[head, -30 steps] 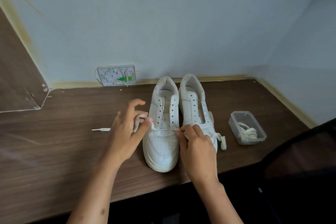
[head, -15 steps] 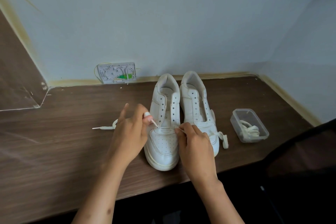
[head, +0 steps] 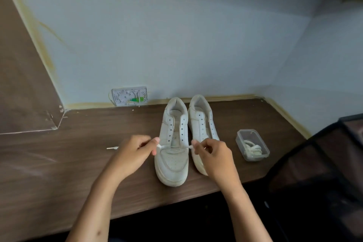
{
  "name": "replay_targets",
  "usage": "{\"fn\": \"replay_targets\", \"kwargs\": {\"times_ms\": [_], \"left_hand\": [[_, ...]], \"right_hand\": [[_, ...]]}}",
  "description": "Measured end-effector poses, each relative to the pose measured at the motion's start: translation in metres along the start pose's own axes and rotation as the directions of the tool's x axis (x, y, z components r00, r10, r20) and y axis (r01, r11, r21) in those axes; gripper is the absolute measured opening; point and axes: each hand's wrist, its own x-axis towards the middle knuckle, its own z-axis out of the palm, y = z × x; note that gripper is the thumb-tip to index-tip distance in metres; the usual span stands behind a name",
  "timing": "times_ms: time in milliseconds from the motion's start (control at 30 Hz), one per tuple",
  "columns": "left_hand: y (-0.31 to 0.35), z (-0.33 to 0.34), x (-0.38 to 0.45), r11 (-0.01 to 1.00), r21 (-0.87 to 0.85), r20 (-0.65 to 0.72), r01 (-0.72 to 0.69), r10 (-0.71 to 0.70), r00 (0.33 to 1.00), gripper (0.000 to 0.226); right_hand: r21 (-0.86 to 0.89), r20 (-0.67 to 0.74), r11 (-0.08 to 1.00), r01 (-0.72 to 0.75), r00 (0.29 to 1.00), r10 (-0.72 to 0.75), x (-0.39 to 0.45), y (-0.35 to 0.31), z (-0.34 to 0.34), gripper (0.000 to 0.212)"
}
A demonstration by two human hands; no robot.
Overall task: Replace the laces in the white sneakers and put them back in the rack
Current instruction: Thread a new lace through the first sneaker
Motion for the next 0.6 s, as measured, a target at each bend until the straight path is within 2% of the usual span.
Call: {"fn": "replay_targets", "kwargs": {"times_ms": [133,233,367,600], "left_hand": [[0.055,-0.041,-0.017,0.994,-0.098,0.016,-0.039,0.041,0.999,0.04],[0.098,-0.067,-0.032,0.989,-0.104,-0.048,-0.103,0.098,0.994,0.038],[0.141,-0.09,-0.054,0.982,-0.071,-0.107,-0.177,0.169,0.98,0.034],[0.207,-0.121,-0.091,0.942,-0.159,-0.173,-0.295,0.268,0.948,0.033]], "right_hand": [[0.246,0.018,0.969,0.019,1.0,-0.025,-0.012,-0.041,-0.033,0.039],[0.353,0.006,0.933,0.064,0.998,-0.07,-0.026,-0.075,-0.057,0.037],[0.453,0.0,0.882,0.129,0.99,-0.144,-0.052,-0.116,-0.085,0.034],[0.555,-0.016,0.808,0.197,0.974,-0.226,-0.093,-0.17,-0.123,0.029]]}}
